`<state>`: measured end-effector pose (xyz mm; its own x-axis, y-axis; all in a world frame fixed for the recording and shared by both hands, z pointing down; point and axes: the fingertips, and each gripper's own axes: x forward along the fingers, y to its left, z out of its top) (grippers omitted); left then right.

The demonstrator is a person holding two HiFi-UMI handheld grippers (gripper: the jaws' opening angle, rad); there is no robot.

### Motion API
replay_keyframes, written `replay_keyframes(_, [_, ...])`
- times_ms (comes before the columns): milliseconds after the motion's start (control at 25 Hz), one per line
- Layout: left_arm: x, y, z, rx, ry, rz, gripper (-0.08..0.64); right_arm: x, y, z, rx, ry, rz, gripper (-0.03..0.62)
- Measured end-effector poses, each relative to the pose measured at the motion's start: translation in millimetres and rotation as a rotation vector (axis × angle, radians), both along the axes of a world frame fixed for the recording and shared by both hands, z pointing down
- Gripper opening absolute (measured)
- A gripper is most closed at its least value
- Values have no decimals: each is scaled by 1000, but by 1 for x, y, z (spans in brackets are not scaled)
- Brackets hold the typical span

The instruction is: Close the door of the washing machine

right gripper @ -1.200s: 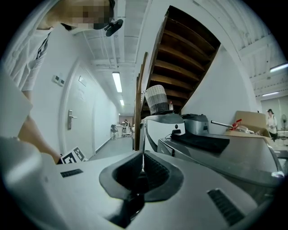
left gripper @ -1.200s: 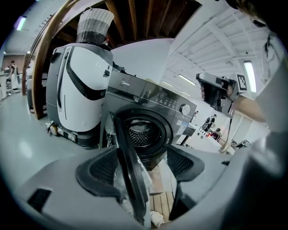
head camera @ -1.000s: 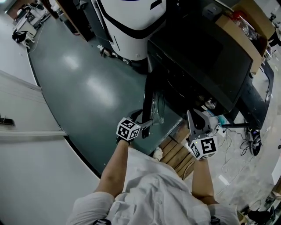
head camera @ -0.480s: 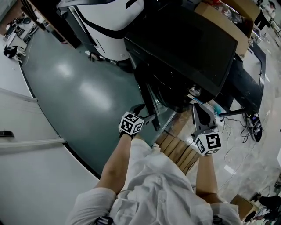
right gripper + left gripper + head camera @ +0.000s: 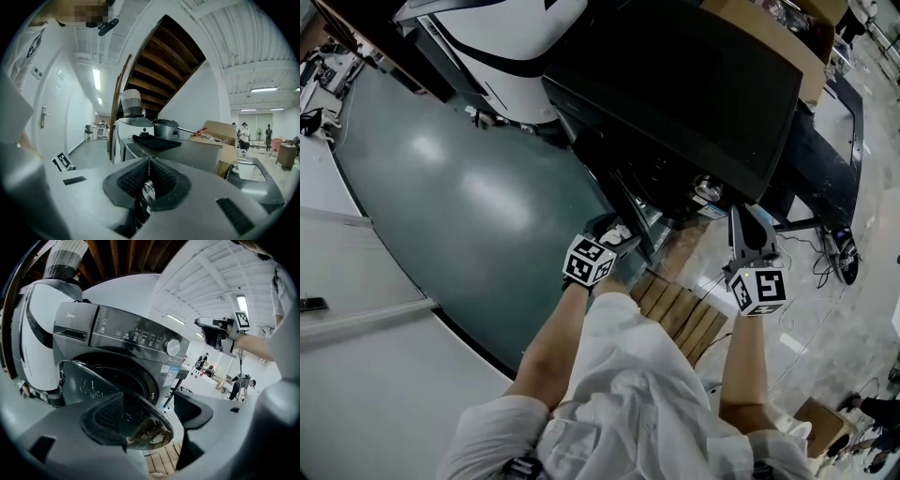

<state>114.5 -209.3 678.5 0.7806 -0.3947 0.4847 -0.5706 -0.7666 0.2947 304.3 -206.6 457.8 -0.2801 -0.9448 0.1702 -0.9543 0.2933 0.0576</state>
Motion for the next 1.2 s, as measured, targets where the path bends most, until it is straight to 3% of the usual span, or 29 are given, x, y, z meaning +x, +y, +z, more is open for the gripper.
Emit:
replay_keyframes(560, [66,-41,0,21,21,81,337,18,-54,8,4,-48,35,31])
replay_keyframes(1200, [85,-72,5,24,-42,-28,316,24,-63,25,-20,-84,19,31])
